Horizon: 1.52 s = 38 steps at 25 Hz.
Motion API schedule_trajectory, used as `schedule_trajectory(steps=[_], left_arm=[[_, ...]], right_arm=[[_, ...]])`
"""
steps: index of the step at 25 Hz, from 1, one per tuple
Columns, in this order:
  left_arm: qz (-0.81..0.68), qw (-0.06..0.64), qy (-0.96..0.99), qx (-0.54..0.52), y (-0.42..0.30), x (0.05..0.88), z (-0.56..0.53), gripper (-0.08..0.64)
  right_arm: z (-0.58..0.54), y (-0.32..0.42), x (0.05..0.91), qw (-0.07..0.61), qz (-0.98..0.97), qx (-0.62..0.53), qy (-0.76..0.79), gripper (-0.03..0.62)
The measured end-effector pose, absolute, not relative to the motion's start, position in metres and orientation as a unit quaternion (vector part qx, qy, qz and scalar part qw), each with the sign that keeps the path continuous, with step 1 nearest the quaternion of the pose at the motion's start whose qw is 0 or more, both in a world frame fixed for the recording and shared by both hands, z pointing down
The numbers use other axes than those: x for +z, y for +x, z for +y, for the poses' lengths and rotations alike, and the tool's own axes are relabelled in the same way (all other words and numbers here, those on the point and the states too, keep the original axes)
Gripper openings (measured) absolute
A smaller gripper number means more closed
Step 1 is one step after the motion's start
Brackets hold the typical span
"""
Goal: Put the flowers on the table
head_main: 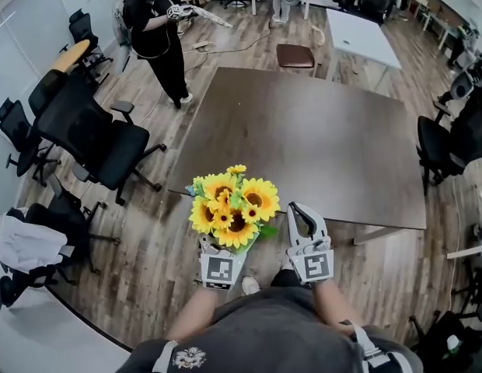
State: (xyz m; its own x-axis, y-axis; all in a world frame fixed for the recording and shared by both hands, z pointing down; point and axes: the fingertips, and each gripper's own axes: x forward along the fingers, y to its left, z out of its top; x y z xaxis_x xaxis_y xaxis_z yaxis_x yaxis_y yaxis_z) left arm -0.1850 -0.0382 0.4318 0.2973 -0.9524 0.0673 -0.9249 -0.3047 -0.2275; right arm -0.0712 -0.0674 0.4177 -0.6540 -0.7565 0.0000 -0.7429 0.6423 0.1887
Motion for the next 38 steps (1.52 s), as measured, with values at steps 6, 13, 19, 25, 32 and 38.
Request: schedule_trajectory(steps=[6, 13, 19, 25, 32, 38], left_arm=[[0.58, 0.074, -0.806, -0.095, -0.175, 0.432, -0.082, 0.534], [0.583, 0.084, -0.801, -0.109, -0.156, 0.432, -0.143, 0.534], [0.582, 0.084, -0.8, -0.118, -0.14, 0.441, -0.186, 0.534], [0.581, 0.068, -0.802, -0.121, -0.114, 0.452, -0.231, 0.534], [0.573, 0.055, -0.807, -0.131, -0.096, 0.464, -0.27, 0.534], [0.571, 0.062, -0.808, -0.133, -0.098, 0.475, -0.278, 0.534]], right_arm=[[-0.105, -0.057, 0.421, 0.047, -0.901, -0.088, 0.422, 0.026], [-0.171, -0.042, 0.422, 0.044, -0.904, -0.083, 0.416, 0.026], [-0.214, -0.031, 0.428, 0.045, -0.91, -0.086, 0.404, 0.026], [-0.256, -0.003, 0.433, 0.049, -0.908, -0.084, 0.407, 0.026], [-0.294, 0.02, 0.448, 0.064, -0.91, -0.073, 0.404, 0.026], [-0.295, 0.02, 0.46, 0.058, -0.915, -0.071, 0.392, 0.026]])
